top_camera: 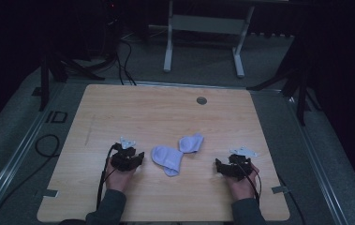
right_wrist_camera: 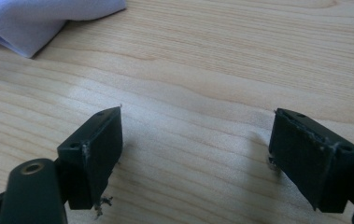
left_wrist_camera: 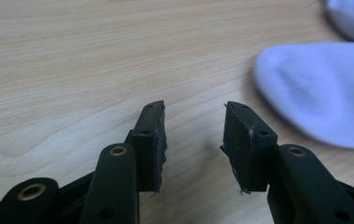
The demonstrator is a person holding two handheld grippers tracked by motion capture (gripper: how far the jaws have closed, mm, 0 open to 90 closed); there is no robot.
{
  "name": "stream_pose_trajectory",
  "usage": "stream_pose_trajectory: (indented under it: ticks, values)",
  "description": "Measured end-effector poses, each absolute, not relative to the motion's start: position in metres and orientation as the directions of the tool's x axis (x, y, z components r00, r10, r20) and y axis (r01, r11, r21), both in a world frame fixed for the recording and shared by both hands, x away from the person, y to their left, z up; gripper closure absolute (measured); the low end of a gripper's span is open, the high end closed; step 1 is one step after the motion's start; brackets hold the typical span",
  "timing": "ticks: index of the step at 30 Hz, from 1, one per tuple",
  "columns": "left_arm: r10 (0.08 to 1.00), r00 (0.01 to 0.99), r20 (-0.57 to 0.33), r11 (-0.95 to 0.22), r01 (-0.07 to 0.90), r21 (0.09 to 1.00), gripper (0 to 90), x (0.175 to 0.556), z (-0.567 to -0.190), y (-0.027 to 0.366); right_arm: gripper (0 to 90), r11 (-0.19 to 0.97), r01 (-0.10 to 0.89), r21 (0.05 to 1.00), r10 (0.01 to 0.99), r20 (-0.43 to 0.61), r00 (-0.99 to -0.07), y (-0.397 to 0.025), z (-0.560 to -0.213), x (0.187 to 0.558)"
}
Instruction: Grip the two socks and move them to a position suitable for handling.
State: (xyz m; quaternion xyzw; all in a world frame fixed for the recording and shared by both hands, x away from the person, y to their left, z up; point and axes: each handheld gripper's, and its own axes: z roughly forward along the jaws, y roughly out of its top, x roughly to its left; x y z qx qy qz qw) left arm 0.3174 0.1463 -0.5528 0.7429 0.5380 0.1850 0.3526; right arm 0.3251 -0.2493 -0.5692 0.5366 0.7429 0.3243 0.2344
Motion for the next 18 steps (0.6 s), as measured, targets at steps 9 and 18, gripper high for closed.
stream_pose_trajectory:
  ticks: [9,18]
  values:
    - [0.913,0.382,-0.141,-0.174,0.679,0.714,56.4,0.319,-0.549,0.135,17.3,0.215,0.645,0.733,0.949,-0.001,-0.315,-0.249,-0.569,0.325]
    - [0.902,0.393,-0.178,-0.167,0.699,0.695,55.5,0.326,-0.547,0.123,17.2,0.213,0.646,0.733,0.949,0.001,-0.315,-0.249,-0.569,0.325]
